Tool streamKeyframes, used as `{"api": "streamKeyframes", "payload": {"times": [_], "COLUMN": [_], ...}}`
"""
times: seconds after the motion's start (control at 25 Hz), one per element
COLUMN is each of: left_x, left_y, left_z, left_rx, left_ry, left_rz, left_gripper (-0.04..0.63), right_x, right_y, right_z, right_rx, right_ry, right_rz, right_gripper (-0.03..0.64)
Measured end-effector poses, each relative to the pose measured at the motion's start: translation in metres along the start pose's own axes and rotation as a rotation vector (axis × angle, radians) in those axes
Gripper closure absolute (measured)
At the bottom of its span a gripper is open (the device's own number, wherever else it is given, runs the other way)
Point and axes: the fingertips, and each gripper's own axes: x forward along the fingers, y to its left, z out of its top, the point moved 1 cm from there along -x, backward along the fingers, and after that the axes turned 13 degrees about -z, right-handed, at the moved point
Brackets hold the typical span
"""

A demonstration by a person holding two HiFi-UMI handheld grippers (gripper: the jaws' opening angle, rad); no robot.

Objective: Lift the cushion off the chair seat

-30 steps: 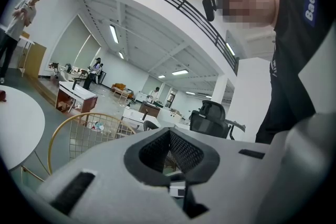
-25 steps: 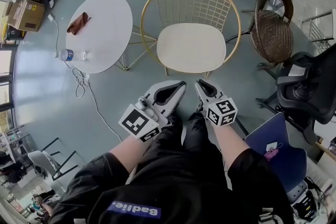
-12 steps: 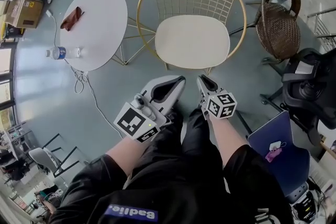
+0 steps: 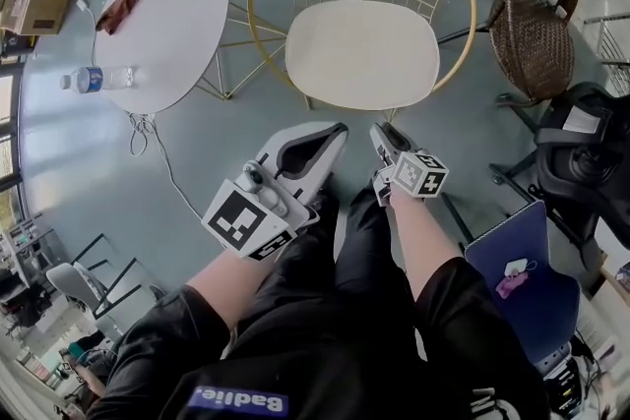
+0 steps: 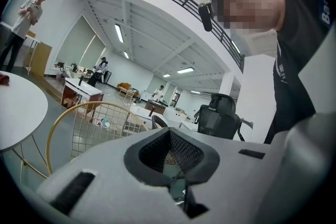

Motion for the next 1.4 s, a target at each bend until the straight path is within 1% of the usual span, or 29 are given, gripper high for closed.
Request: {"api": "streamKeyframes", "payload": {"times": [0.16,0.28,0.36,0.52,0.68,0.84,0.96,1.04,1.2,1.28,1.4], "left_x": [-0.002,-0.006,-0.01,-0.019,-0.028,-0.031,-0.035,-0.037,-0.042,-0.045,-0.048], "left_y": [0.002,0.006,0.007,0.01,0.014,0.014,0.018,0.019,0.023,0.026,0.028], "left_z": [-0.008,-0.017,-0.021,-0.027,-0.036,-0.04,-0.044,-0.047,-0.051,-0.053,-0.053], "left_rx": [0.006,0.002,-0.002,-0.014,-0.018,-0.051,-0.039,-0.046,-0.046,-0.042,-0.048], "left_ry": [-0.003,0.002,0.003,-0.006,0.006,0.006,0.009,0.013,0.016,0.02,0.021], "left_rz": [-0.002,0.003,0.006,0.012,0.027,0.031,0.034,0.035,0.039,0.043,0.046], "left_gripper": [0.581,0.581,0.581,0.581,0.581,0.581,0.581,0.581,0.581,0.581,0.581], "right_x": [0.018,0.032,0.041,0.054,0.065,0.075,0.084,0.09,0.101,0.105,0.103], "right_y": [-0.012,-0.02,-0.026,-0.034,-0.035,-0.034,-0.033,-0.033,-0.034,-0.031,-0.026], "right_z": [-0.009,-0.012,-0.015,-0.015,-0.011,-0.006,-0.003,0.0,0.004,0.007,0.009], "right_rx": [0.111,0.211,0.268,0.343,0.393,0.428,0.44,0.453,0.471,0.471,0.494], "right_ry": [0.007,0.001,-0.001,-0.021,-0.046,-0.066,-0.077,-0.085,-0.092,-0.109,-0.128], "right_rz": [0.042,0.075,0.081,0.094,0.114,0.134,0.148,0.154,0.142,0.16,0.192], "right_gripper": [0.463,0.459,0.457,0.456,0.456,0.456,0.456,0.456,0.457,0.5,0.519]}}
